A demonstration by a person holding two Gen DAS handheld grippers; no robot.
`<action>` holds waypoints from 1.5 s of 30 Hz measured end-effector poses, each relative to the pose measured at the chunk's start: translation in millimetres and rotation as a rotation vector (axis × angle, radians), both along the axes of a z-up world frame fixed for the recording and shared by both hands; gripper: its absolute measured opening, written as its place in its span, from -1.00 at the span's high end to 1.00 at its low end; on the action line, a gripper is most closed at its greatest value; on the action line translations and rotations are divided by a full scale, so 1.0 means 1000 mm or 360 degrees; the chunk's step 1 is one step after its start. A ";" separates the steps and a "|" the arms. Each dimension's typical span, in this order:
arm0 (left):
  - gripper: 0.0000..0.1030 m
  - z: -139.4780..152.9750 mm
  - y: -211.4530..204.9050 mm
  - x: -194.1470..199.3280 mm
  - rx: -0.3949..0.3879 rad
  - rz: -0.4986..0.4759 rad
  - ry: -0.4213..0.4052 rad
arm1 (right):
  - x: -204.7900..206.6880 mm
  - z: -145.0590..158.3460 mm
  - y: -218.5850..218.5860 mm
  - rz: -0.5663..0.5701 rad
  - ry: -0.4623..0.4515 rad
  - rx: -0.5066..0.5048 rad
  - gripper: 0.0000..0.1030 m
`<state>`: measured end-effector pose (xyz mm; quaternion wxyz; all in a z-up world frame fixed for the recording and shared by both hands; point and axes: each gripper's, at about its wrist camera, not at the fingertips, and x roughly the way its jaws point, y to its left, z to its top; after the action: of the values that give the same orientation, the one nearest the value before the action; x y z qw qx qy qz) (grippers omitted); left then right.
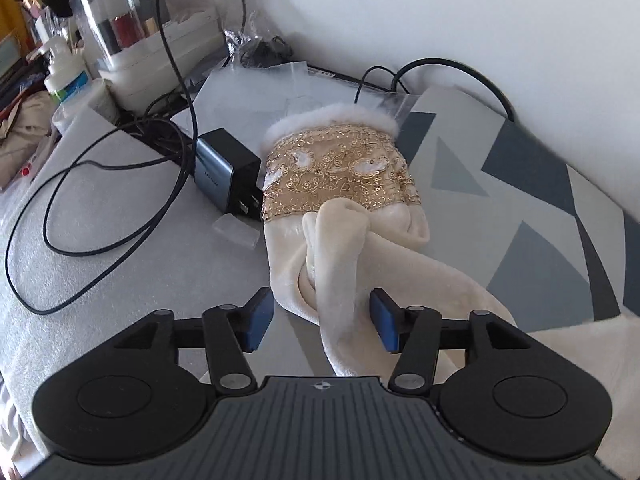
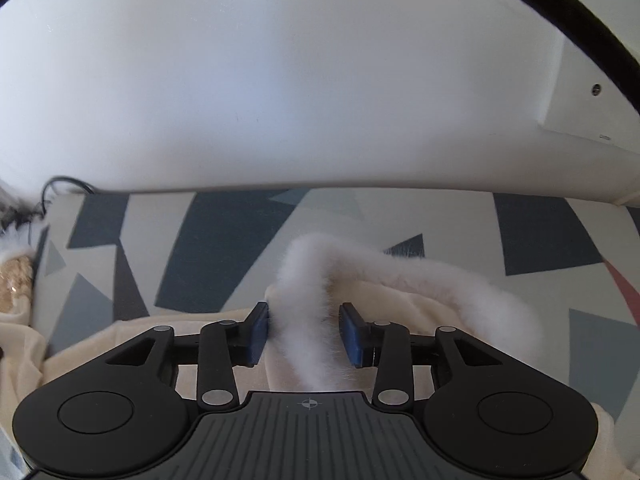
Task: Fold clothes
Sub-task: 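Open both tools, releasing the sleeve and collar, and smooth the coat flat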
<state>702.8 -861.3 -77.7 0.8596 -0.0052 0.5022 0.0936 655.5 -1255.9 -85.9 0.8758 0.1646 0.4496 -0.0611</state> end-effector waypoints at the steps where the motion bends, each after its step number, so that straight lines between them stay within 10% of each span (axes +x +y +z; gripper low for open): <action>1: -0.16 0.003 -0.004 -0.003 0.0011 -0.0032 -0.0008 | -0.005 0.005 -0.001 -0.0015 -0.0032 0.0021 0.11; 7: -0.68 0.029 -0.033 -0.030 0.0049 -0.0251 -0.0114 | -0.064 0.047 -0.031 -0.0290 -0.0305 -0.0036 -0.39; 16: -0.78 0.033 -0.074 -0.075 -0.0261 -0.0660 0.0057 | -0.212 0.107 -0.129 -0.0850 -0.0546 -0.0045 -0.41; 30: -0.99 -0.038 -0.148 -0.149 0.0052 -0.1050 0.0279 | -0.332 0.010 -0.125 -0.0982 0.0002 0.0006 -0.47; 35: -1.00 -0.043 -0.142 -0.138 -0.0057 -0.1009 0.0340 | -0.333 -0.012 -0.121 -0.1009 0.0105 -0.0206 -0.66; 38: -1.00 -0.044 -0.143 -0.142 -0.0047 -0.1021 0.0307 | -0.331 -0.028 -0.124 -0.0988 0.0160 -0.0264 -0.49; 42: -1.00 -0.045 -0.143 -0.143 -0.0052 -0.0999 0.0294 | -0.333 -0.036 -0.122 -0.0962 0.0083 -0.0306 0.53; 45: -1.00 -0.044 -0.143 -0.143 -0.0054 -0.0984 0.0300 | -0.343 -0.035 -0.132 -0.1082 0.0025 -0.0328 0.63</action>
<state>559.7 -1004.7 -121.4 0.7968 0.1419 0.5589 -0.1803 312.0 -1388.0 -120.8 0.8139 0.2149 0.3673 -0.3955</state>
